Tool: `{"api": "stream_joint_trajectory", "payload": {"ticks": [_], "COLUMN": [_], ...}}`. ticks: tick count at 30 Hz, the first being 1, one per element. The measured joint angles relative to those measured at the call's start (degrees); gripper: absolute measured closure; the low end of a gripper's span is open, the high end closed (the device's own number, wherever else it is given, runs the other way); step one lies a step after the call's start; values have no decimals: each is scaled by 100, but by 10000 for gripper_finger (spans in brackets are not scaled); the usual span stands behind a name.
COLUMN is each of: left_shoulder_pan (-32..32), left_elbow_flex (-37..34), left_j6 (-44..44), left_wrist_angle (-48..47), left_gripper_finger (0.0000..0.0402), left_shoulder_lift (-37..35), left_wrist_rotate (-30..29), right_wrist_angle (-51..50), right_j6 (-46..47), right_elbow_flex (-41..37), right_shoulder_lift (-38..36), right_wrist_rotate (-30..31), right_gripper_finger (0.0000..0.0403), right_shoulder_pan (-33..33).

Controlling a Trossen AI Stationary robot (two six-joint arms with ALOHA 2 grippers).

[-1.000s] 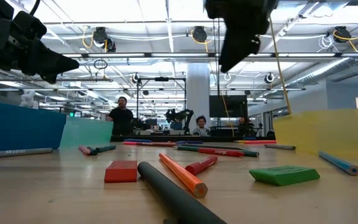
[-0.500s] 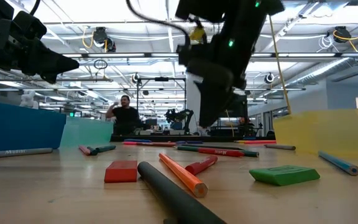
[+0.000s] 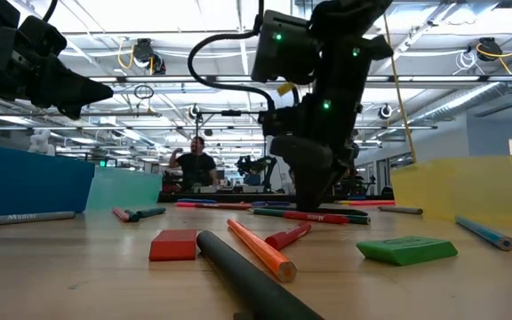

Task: Sort crayons/erasers/pens/pencils in bins
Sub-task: Put the black pen into the yellow bin

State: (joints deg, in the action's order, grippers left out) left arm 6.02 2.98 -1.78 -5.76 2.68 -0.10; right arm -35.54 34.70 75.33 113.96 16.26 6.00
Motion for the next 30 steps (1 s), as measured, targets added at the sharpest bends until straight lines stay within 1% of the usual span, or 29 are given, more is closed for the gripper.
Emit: {"api": "stream_joint_trajectory", "payload": {"ticks": [5, 8, 12, 19, 22, 26, 28, 30], "left_shoulder_pan": [0, 0, 0, 1, 0, 0, 1, 0], "left_elbow_flex": [0, -1, 0, 0, -2, -2, 0, 0], "left_j6": [0, 0, 0, 0, 0, 0, 0, 0], "left_wrist_angle": [0, 0, 0, 0, 0, 0, 0, 0], "left_gripper_finger": [357, 357, 357, 357, 357, 357, 357, 357], "left_shoulder_lift": [-1, -2, -2, -1, 0, -2, 0, -1], "left_wrist_rotate": [0, 0, 0, 0, 0, 0, 0, 0], "right_wrist_angle": [124, 149, 145, 150, 222, -5, -54, -317], "right_j6": [-24, -138, -246, -326, -441, -521, -522, -505], "right_elbow_flex": [-123, -199, -288, -321, -337, -372, -351, -339], "right_shoulder_lift": [-14, -19, -11, -50, -202, -562, -857, -1158], "right_wrist_rotate": [-80, -106, -177, -257, -230, -203, -63, 197], "right_gripper_finger": [270, 282, 312, 380, 382, 381, 376, 371], "right_shoulder_pan": [-5, -9, -22, -37, -54, -107, -156, -197]}}
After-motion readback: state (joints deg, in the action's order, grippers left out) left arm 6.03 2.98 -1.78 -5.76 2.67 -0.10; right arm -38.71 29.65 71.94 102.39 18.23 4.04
